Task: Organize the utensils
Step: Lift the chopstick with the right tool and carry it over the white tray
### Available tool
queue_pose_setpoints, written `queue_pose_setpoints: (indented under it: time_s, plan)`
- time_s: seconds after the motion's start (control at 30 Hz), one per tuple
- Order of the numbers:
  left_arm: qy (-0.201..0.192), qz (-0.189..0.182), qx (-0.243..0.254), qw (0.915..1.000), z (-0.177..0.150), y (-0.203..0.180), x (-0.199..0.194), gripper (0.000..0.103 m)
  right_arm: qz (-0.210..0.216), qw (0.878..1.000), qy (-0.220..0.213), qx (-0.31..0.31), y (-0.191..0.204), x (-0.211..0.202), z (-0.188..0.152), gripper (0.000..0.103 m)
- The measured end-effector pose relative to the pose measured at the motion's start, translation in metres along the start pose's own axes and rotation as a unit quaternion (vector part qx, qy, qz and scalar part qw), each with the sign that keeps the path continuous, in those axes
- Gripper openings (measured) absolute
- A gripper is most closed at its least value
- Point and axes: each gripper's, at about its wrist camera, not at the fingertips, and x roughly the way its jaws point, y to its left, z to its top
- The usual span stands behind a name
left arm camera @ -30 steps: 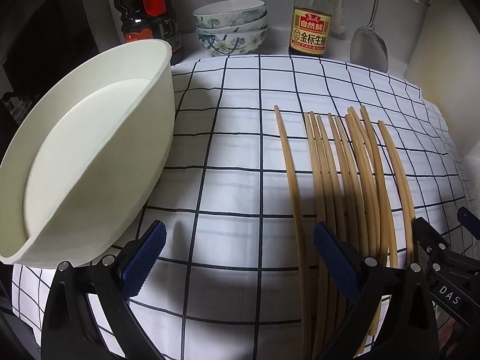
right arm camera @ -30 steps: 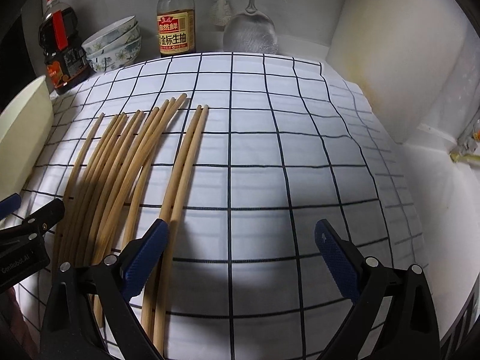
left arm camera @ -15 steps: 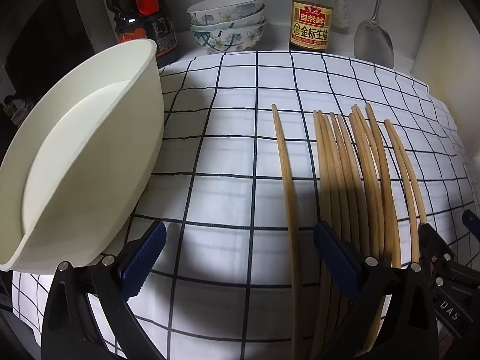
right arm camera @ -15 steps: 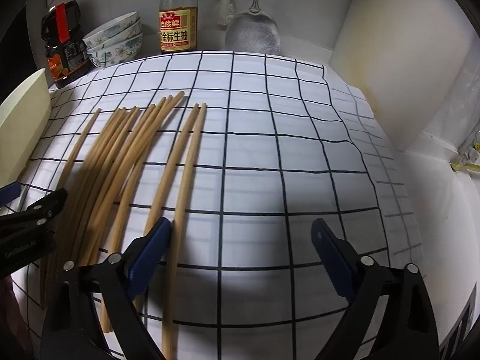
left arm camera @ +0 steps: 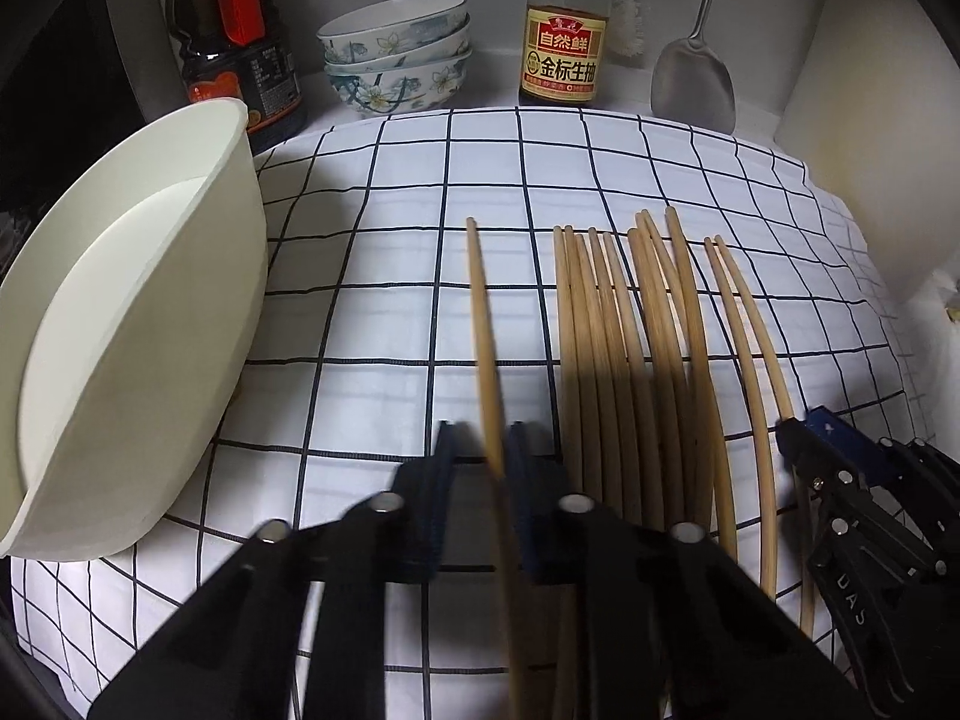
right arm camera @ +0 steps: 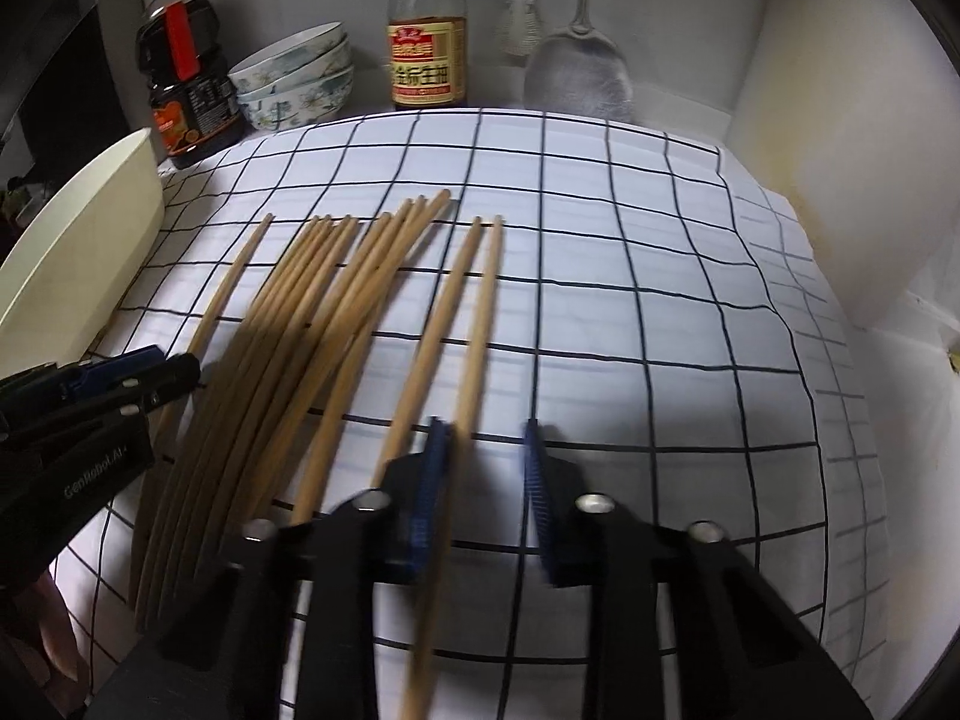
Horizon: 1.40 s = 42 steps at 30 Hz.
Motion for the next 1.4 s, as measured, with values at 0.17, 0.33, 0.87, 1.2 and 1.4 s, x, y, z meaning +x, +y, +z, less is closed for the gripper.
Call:
queue_pose_setpoints:
  time_s: [0.17,0.33,0.87,1.2,1.4]
  plan:
    - [0.004,-0.008,0.002,1.0,0.0,0.003,0.0,0.007,0.007,1.0,0.005,0.008,-0.003,0.0,0.001,0.006]
    - [0.014,-0.018,-0.004,0.9997,-0.002,0.008,-0.004,0.007,0.016,0.999,0.006,0.033,-0.011,-0.006,0.002,0.006]
    - [-0.033,-0.06,-0.016,0.9975,0.033,0.045,-0.083,0.007,0.06,0.996,-0.037,0.057,0.017,-0.076,0.051,0.006]
    - [-0.074,-0.016,-0.058,0.9954,0.055,0.147,-0.132,0.007,0.146,0.987,-0.069,0.006,0.127,-0.101,0.111,0.006]
    - [-0.063,0.019,-0.099,0.9929,0.05,0.221,-0.121,0.007,0.193,0.98,-0.046,-0.025,0.207,-0.079,0.129,0.006]
